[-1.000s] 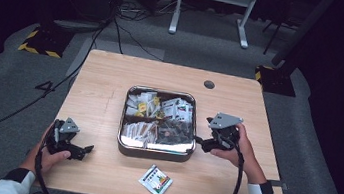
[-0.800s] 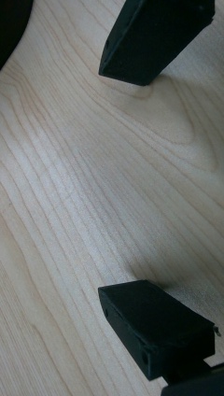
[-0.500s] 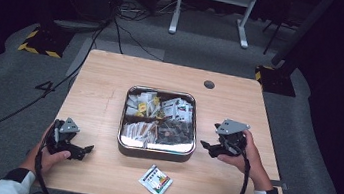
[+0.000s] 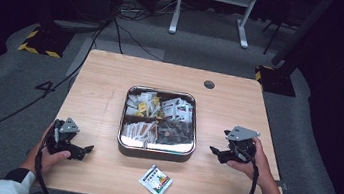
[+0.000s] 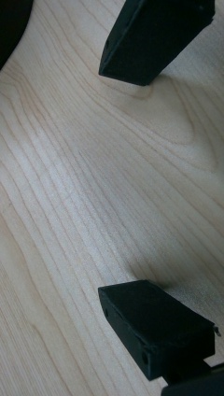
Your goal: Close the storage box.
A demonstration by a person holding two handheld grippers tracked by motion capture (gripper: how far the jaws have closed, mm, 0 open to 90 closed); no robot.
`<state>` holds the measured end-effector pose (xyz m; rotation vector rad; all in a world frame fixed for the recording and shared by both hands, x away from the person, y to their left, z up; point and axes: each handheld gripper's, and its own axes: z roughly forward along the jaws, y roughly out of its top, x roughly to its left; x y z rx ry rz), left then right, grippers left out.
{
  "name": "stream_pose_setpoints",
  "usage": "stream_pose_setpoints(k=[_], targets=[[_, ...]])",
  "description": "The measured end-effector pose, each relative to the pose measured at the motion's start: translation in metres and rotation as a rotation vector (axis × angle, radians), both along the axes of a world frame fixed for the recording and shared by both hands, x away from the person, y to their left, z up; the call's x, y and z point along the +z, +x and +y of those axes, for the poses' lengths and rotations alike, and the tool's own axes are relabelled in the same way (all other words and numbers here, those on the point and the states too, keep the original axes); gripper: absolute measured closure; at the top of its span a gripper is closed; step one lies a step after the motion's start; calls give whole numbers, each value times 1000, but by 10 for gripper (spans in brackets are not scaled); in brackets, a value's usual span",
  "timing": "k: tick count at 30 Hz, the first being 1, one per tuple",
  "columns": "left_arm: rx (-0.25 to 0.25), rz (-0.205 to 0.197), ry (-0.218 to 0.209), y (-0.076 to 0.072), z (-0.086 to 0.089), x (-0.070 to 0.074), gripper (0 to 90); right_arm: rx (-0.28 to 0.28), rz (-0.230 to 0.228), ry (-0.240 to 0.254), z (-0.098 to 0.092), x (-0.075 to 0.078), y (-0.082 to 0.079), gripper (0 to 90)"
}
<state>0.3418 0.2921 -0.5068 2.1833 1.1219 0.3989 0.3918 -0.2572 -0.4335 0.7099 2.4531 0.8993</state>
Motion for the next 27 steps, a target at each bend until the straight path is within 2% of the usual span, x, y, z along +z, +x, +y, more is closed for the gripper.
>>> stream_pose_setpoints(k=[2, 11, 19, 27], targets=[[0, 0, 0, 0, 0, 0, 4, -13, -5, -14, -4, -4, 0, 194], [-1, 0, 1, 0, 0, 0, 4, -44, 13, -19, -20, -16, -2, 191], [0, 0, 1, 0, 0, 0, 4, -72, 32, -10, -37, -26, -4, 189], [0, 0, 0, 0, 0, 0, 4, -127, 50, -5, -54, -41, -8, 184]])
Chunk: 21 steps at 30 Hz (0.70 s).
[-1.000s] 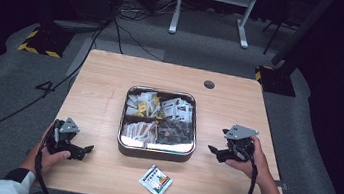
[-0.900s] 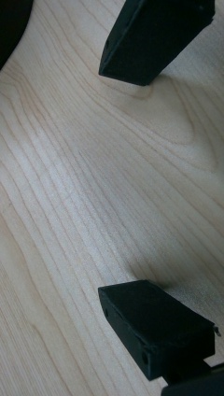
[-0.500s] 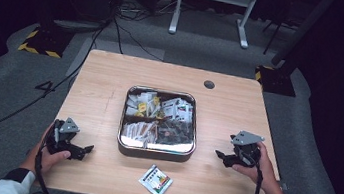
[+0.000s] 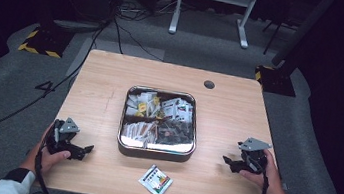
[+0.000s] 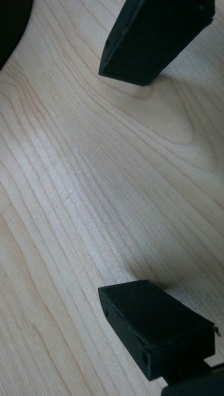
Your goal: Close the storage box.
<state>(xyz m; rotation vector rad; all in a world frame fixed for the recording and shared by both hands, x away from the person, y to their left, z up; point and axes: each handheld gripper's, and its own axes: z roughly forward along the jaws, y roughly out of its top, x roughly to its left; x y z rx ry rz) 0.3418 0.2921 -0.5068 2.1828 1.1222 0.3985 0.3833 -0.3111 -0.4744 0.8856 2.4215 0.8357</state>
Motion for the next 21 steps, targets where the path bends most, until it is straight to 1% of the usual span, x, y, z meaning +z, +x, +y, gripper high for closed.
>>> stream_pose_setpoints(k=[4, 6, 8, 13, 16, 18, 20, 21], targets=[[0, 0, 1, 0, 0, 0, 4, -30, 1, 22, -11, -5, -3, 184], [0, 0, 1, 0, 0, 0, 4, -38, -1, 44, -15, -8, -6, 179], [1, 0, 1, 0, 0, 0, 4, -49, 2, 53, -20, -11, -8, 177], [2, 0, 1, 0, 0, 0, 4, -80, 16, 78, -32, -18, -14, 177], [2, 0, 1, 0, 0, 0, 4, -112, 33, 106, -40, -23, -18, 178], [2, 1, 1, 0, 0, 0, 4, -123, 40, 138, -46, -25, -20, 178], [2, 0, 1, 0, 0, 0, 4, -141, 47, 156, -51, -27, -23, 178], [2, 0, 1, 0, 0, 0, 4, -147, 43, 160, -54, -27, -25, 178]])
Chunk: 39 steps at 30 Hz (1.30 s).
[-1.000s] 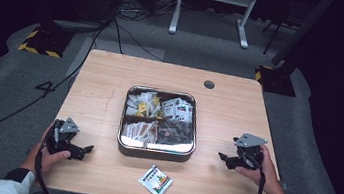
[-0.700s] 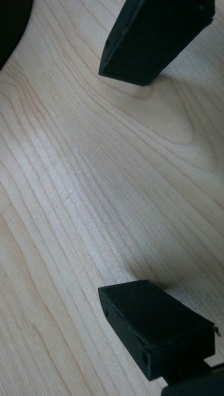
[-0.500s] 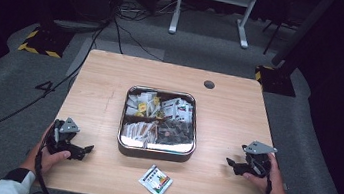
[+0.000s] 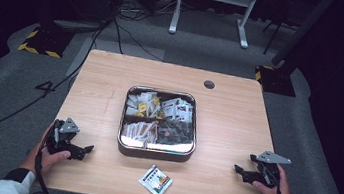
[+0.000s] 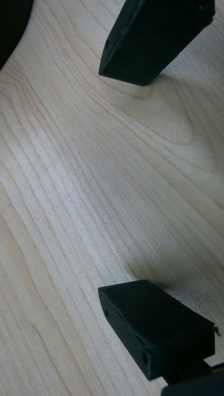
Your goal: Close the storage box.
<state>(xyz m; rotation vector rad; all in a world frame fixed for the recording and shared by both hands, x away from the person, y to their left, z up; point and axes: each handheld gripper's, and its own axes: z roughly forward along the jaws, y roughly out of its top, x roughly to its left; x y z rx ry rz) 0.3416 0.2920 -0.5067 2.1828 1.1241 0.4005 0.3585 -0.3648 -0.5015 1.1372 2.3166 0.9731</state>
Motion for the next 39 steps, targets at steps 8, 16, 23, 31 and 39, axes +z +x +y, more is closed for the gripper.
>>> stream_pose_setpoints(k=[8, 16, 23, 31, 39], targets=[[0, 0, 0, 0, 0, 0, 4, -60, 5, 31, -12, -3, -9, 161], [1, 1, 0, 0, 0, 0, 4, -67, 4, 30, -11, -3, -7, 151], [1, 0, 0, 0, 0, 0, 4, -81, 5, 30, -9, -3, -7, 151], [0, 0, 0, 0, 0, 0, 3, -86, 6, 30, -9, -3, -6, 151], [0, 0, 0, 0, 0, 0, 3, -86, 6, 30, -9, -3, -6, 151]])
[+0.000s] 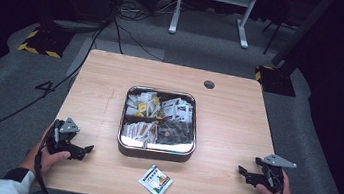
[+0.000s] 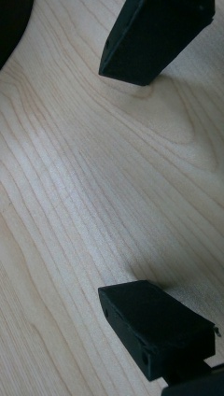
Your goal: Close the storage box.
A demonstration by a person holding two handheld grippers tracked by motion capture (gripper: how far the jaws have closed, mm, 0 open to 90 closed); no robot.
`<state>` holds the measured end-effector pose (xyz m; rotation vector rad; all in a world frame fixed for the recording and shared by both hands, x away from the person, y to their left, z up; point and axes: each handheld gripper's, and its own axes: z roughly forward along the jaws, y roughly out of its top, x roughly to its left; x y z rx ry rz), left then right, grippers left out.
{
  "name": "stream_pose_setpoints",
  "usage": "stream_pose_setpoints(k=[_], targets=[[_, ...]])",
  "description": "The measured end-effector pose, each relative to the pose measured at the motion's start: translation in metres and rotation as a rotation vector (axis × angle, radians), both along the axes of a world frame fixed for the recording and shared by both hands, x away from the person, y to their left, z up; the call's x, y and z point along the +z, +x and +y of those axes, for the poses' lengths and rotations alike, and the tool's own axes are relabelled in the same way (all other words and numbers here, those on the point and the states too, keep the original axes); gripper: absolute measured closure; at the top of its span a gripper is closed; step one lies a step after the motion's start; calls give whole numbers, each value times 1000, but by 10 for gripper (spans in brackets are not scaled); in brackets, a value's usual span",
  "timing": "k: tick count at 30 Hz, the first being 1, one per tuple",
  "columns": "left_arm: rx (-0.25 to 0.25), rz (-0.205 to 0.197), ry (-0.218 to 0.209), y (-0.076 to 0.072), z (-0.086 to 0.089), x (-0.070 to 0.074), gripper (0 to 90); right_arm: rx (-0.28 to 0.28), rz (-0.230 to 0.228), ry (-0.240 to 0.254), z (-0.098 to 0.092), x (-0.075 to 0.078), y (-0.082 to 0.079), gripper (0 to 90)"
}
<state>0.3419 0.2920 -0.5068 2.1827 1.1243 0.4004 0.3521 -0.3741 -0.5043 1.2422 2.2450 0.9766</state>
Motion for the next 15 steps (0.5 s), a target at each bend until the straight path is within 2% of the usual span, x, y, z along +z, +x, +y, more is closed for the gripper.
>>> stream_pose_setpoints(k=[15], targets=[[4, 2, -4, 1, 0, 0, 2, -3, -2, 2, 0, 0, 1, 154]])
